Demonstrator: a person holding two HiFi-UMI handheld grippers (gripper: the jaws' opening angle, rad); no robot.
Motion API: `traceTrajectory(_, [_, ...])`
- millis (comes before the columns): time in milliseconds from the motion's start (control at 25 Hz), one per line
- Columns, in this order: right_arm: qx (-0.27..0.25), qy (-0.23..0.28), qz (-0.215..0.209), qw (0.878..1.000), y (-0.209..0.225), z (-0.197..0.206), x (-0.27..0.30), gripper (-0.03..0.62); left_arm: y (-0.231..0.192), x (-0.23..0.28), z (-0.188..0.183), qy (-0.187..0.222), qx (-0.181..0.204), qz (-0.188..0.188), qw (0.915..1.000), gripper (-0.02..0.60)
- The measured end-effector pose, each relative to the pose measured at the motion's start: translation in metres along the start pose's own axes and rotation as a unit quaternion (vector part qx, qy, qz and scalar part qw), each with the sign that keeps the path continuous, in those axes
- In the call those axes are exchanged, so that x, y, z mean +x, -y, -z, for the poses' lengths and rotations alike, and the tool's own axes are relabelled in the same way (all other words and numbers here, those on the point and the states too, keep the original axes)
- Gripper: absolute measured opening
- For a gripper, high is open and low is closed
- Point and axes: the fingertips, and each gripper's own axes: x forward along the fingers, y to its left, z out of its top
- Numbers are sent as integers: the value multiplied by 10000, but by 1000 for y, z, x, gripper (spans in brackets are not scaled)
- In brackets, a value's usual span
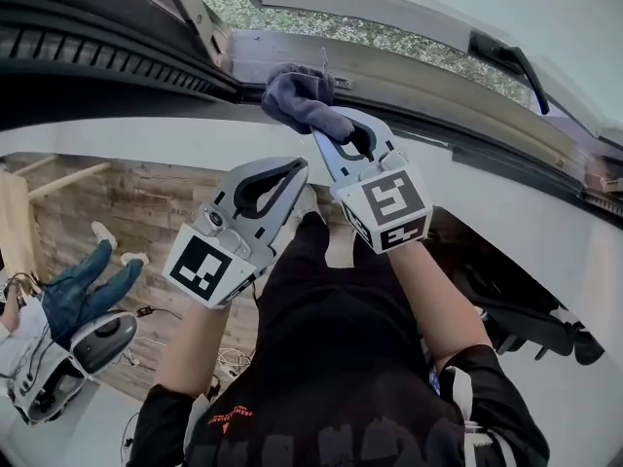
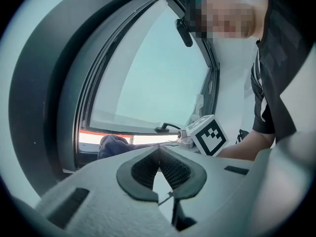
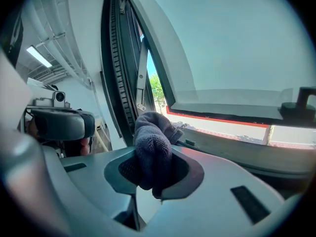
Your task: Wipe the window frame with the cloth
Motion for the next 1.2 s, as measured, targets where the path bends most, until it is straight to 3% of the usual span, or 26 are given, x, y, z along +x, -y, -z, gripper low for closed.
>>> traceTrajectory(1200, [394,141,912,9950,102,33,-116,65,95,100,-5,-306,169,882,9955,20])
